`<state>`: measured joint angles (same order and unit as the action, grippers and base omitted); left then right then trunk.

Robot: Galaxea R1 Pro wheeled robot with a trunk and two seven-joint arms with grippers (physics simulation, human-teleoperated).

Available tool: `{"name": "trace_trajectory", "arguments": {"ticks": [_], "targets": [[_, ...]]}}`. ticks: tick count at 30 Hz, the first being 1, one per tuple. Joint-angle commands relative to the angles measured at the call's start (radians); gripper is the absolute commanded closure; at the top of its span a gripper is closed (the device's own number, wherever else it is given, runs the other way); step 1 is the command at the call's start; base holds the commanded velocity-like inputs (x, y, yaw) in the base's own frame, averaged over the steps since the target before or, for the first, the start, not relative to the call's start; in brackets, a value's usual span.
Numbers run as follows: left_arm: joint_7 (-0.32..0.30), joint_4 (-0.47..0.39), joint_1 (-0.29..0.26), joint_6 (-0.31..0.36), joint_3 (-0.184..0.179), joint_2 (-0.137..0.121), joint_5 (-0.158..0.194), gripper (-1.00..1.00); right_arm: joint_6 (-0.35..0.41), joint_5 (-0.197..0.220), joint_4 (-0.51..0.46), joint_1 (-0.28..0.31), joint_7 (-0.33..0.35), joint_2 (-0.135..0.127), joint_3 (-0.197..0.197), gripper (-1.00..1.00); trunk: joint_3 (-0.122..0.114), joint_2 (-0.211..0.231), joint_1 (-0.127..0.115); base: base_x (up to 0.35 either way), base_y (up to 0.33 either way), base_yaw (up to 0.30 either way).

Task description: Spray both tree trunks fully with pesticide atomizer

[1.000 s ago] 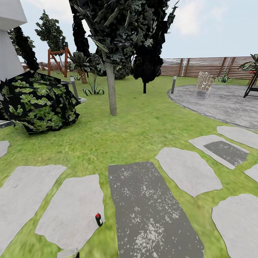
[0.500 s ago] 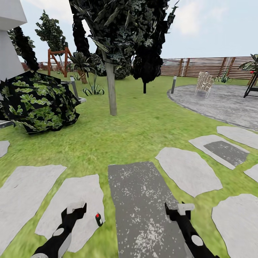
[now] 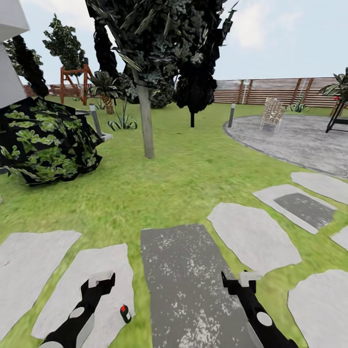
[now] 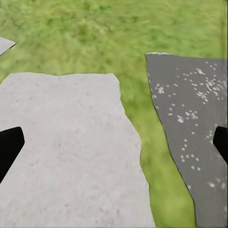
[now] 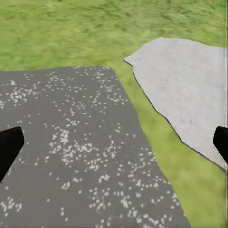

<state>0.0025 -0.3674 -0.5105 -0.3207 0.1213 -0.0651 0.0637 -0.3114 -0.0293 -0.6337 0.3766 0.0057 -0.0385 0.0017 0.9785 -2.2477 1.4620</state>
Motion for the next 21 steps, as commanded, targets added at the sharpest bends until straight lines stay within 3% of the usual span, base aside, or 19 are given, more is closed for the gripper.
{"name": "trace_trajectory", "arguments": {"ticks": [1, 5, 13, 21], "targets": [[0.0, 0.001, 0.0, -0.003, -0.001, 0.0, 0.007, -1.0, -0.003, -0.003, 0.001, 0.001, 0.001, 0.0, 0.0, -1.0, 0.001, 0.0, 0.0, 0.072, -0.02, -0.235], [0.0, 0.001, 0.0, -0.004, 0.001, -0.003, 0.007, -1.0, -0.003, -0.003, 0.001, 0.001, 0.0, 0.0, 0.0, -1.0, 0.001, 0.0, 0.0, 0.081, -0.059, -0.18], [0.001, 0.001, 0.0, -0.005, 0.001, -0.004, 0.008, -1.0, -0.003, -0.003, 0.001, 0.001, 0.0, 0.0, 0.0, -1.0, 0.001, 0.0, 0.0, 0.152, -0.212, -0.016], [0.0, 0.011, 0.001, -0.006, 0.001, -0.002, 0.007, -1.0, -0.003, -0.003, 0.011, 0.001, 0.0, 0.0, 0.0, -1.0, 0.01, -0.021, 0.011, 0.007, -0.009, 0.0]]}}
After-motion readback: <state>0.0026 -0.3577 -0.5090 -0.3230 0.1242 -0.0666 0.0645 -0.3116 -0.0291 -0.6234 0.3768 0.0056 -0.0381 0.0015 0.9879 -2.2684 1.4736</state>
